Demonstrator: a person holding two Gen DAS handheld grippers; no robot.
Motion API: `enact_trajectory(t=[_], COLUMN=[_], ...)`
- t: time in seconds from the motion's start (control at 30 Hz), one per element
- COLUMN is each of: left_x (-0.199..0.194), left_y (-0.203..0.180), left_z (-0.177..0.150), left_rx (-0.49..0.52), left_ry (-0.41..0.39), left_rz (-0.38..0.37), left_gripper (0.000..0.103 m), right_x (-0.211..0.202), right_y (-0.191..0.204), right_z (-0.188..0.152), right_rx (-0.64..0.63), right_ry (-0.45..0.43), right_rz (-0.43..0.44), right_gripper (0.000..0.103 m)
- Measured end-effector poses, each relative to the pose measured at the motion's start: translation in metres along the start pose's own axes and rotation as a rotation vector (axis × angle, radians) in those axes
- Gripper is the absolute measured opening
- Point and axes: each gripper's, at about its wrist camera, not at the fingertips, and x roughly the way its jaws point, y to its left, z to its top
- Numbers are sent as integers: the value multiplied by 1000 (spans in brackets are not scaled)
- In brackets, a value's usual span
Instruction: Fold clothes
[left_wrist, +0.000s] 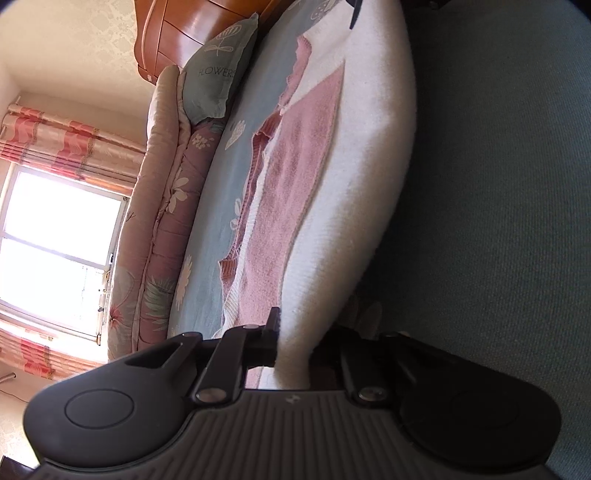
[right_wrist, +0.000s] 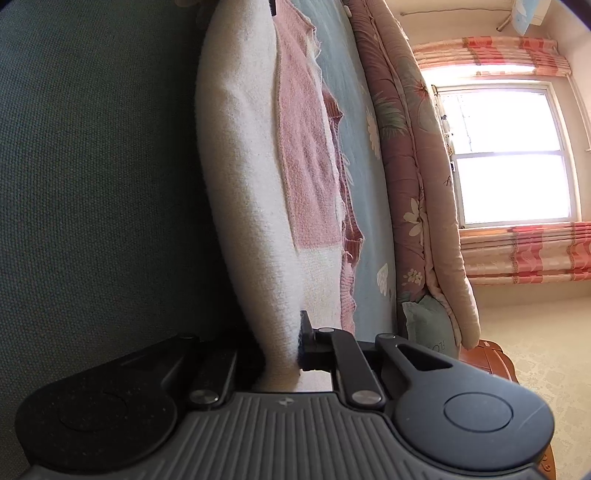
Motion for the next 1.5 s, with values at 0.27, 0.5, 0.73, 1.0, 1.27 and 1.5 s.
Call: enact_trajectory(t=[0.27, 0.5, 0.73, 1.0, 1.27, 1.5], left_x=[-36, -90, -146, -174, -190, -145], left_y=[-8, -22, -40, -63, 0, 57], left_z=[-5, -10, -17, -26, -51, -57], left_rx=[47, 86, 86, 94, -158, -618], left_ry=[-15, -21, -28, -6, 18, 22], left_rz=[-48, -98, -141, -254, -369, -420], left_gripper=[7, 8, 8, 15, 17, 16], right_x=[-30, -84, -144, -150, -182, -156], right_y=[-4, 3, 29, 55, 17, -34], right_z=[-3, -6, -9, -18, -53, -66], right_rx=[-2, -19, -33, -25, 125, 524], right_ry=[-10, -20, -27, 14, -28, -54], right_rz=[80, 161, 215, 305, 448, 490], right_gripper=[13, 13, 13, 28, 36, 48])
